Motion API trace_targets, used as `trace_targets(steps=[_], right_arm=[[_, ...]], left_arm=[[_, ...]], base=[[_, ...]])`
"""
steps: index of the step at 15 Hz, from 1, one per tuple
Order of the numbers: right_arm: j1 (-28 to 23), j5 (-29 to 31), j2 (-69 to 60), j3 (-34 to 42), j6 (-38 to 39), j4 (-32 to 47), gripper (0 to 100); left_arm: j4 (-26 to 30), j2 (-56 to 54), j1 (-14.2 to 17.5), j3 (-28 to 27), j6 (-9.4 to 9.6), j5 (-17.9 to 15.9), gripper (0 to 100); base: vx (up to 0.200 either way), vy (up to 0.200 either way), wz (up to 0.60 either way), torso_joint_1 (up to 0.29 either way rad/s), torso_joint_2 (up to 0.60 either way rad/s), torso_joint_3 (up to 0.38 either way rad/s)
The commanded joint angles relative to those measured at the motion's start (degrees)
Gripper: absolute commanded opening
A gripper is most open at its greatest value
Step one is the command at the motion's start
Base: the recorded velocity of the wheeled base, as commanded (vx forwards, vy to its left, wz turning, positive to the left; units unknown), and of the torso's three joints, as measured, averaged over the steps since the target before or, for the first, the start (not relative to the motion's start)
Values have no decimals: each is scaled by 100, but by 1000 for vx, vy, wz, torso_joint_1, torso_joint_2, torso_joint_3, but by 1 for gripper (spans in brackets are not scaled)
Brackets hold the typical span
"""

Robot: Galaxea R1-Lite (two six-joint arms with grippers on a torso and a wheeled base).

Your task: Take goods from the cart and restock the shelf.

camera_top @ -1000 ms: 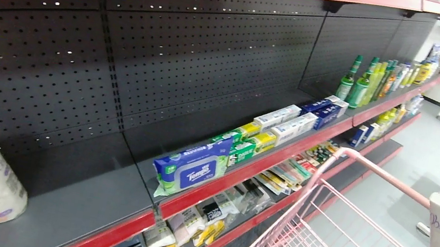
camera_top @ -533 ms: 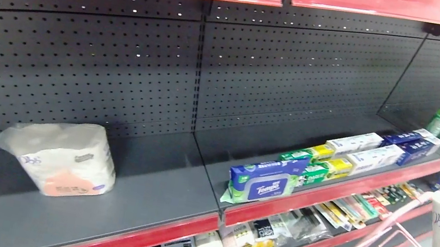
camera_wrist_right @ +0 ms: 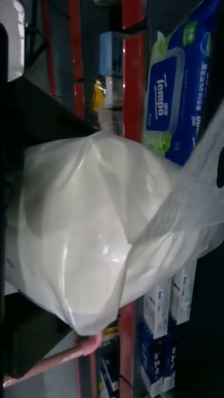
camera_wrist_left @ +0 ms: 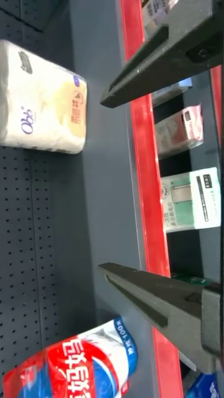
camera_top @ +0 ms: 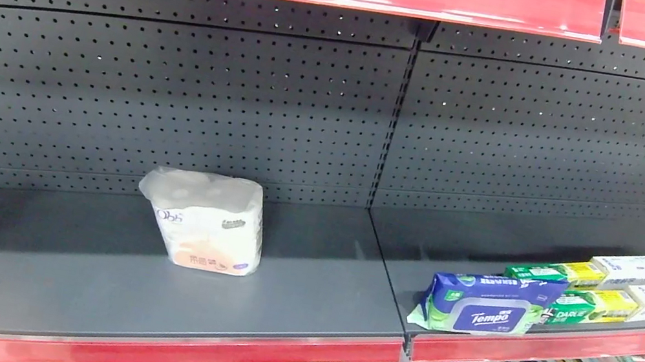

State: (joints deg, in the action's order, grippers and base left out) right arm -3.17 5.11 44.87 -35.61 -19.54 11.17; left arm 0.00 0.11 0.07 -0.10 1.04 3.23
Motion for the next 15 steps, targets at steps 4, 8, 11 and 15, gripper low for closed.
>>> trace_targets(steps=[4, 8, 11, 15], right_arm=[[132, -748, -1279, 467, -50, 0, 0], [335, -1891, -1464, 617, -23, -53, 0], [396, -2383, -1552, 660, 82, -53, 0], [361, -2269, -1508, 634, 539, -71, 0]], left_arm=[[0, -2, 1, 1, 2, 2, 100], [9, 15, 1, -8, 11, -95, 100], [9, 103, -16, 1, 11, -95, 100], [9, 130, -25, -8, 11, -95, 100]], base=[[0, 0, 0, 0, 0, 0], [0, 0, 0, 0, 0, 0], [0, 0, 0, 0, 0, 0], [0, 0, 0, 0, 0, 0]])
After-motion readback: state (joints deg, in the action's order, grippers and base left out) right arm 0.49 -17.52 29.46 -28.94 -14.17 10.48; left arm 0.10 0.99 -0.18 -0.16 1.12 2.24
